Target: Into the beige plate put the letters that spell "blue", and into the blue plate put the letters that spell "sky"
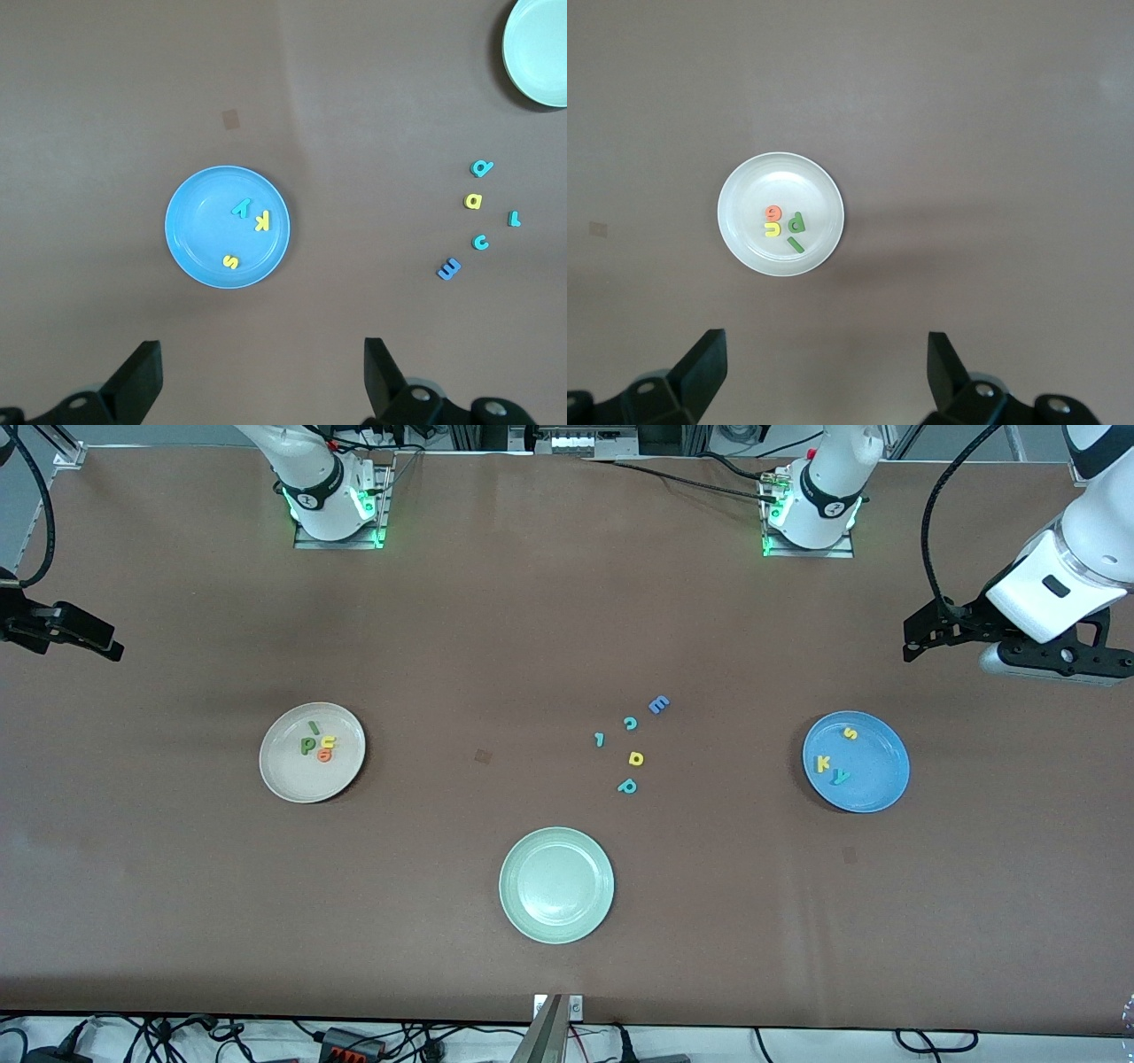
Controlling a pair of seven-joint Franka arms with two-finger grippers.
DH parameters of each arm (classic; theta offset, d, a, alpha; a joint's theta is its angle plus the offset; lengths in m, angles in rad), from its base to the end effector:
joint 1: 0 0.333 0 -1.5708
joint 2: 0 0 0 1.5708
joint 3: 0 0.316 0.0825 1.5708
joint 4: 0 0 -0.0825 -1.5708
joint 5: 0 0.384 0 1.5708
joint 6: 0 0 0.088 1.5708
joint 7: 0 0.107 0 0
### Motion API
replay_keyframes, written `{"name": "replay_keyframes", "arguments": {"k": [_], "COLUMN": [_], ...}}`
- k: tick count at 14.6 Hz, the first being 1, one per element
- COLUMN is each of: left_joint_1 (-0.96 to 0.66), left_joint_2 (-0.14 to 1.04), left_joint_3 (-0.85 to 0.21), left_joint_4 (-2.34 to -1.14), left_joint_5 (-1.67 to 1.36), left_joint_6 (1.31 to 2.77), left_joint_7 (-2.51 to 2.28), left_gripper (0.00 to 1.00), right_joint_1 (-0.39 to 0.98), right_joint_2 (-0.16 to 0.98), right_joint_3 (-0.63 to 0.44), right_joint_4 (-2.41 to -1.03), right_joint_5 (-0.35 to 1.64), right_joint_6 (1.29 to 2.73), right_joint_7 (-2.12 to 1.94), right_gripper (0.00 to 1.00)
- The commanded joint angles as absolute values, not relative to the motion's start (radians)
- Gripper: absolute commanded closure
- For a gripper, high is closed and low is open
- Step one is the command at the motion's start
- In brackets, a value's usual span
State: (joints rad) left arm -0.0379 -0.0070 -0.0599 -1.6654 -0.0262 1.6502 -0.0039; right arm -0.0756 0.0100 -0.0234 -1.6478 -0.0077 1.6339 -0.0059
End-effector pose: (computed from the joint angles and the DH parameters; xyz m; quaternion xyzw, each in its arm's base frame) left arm 0.5542 -0.0571 0.5905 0.9989 -0.0458 -0.0048 0.0126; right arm 0.5580 -0.0561 0.5879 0.9989 -0.0462 -0.0121 0.0033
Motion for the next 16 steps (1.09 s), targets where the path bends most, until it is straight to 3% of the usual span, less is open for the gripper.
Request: {"name": "replay_keyframes", "arguments": {"k": [1, 16], "left_joint_1": [-0.034, -0.003], "left_joint_2": [0.003, 0.02], "left_joint_3": [-0.055, -0.049], "left_joint_4": [-1.638, -1.623], "left_joint_5": [-0.035, -0.048], "left_joint_6": [1.631, 1.592], "left_joint_7": [0.025, 0.04], "left_gripper": [0.0, 0.0], "right_joint_1": [-0.084, -0.084], "right_joint_2": [-0.017, -0.021], "right_joint_3": [-0.011, -0.011], "right_joint_4": [-1.672, -1.671], "right_joint_5": [-0.021, -0.021], "right_joint_6": [1.637, 1.638], "right_joint_7": [-0.006, -0.006], "right_gripper": [0.0, 0.0]}}
